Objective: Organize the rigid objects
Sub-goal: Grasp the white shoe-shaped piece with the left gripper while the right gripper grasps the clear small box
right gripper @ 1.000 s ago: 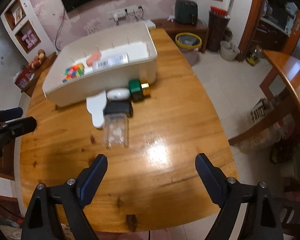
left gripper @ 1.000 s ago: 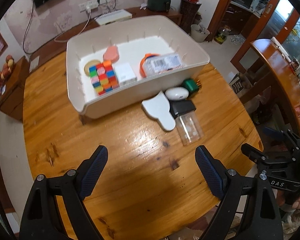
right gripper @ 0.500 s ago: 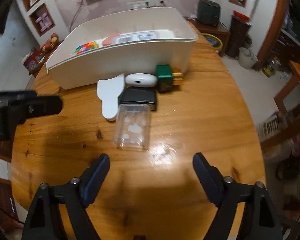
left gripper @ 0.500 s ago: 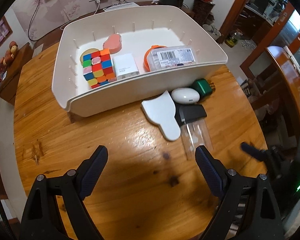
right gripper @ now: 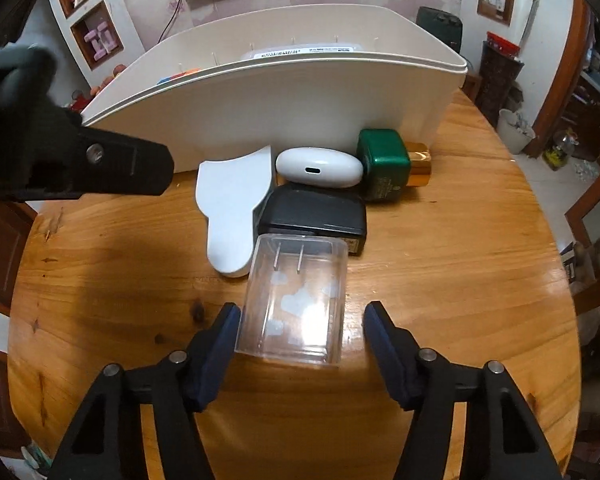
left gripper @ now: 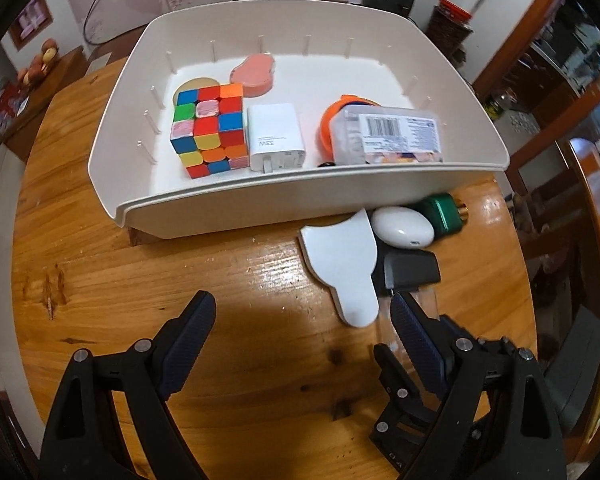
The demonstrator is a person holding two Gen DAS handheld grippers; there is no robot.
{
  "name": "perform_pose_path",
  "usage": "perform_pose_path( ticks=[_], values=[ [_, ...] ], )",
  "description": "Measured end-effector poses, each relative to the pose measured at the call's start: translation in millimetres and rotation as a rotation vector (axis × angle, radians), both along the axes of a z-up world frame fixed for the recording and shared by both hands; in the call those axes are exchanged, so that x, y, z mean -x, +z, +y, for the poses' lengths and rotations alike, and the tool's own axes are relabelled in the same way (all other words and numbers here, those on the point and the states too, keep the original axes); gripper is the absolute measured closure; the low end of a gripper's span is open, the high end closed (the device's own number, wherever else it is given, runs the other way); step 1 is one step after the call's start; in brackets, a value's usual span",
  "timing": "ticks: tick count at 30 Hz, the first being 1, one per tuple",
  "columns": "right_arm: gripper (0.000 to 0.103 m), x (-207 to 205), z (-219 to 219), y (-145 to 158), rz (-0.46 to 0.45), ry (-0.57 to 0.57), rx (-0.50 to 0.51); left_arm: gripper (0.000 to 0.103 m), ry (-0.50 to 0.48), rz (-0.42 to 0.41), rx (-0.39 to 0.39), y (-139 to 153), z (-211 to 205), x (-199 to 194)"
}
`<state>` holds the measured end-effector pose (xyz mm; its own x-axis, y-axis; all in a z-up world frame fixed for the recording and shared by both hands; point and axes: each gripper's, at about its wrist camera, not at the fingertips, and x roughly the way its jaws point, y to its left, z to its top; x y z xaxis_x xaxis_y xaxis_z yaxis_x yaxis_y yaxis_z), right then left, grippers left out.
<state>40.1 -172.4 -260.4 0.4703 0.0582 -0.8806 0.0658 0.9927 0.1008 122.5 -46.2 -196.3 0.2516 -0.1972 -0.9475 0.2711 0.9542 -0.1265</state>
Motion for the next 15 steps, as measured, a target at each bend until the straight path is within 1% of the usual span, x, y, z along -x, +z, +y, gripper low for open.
perform_pose_path(
  ticks=[2,4,8,15],
  values=[
    [0.047,-1,-1,0,-0.004,0.008,0.011,0.013,0.018,0.001,0.001,-3,-1,-3],
    [0.053,0,-1,0,-0.014,0.01,0.035,0.013,0.033,0.008,-0.004,-8,-4,-7],
    [0.053,5,-10,0,-0.016,-0.004,0.035,0.013,0.06,0.021,-0.001,-16,-11,-13],
    [0.053,11,-17,1,0.002,-0.016,0.034,0.013,0.096,0.036,-0.044,-34,-22,-23]
  ],
)
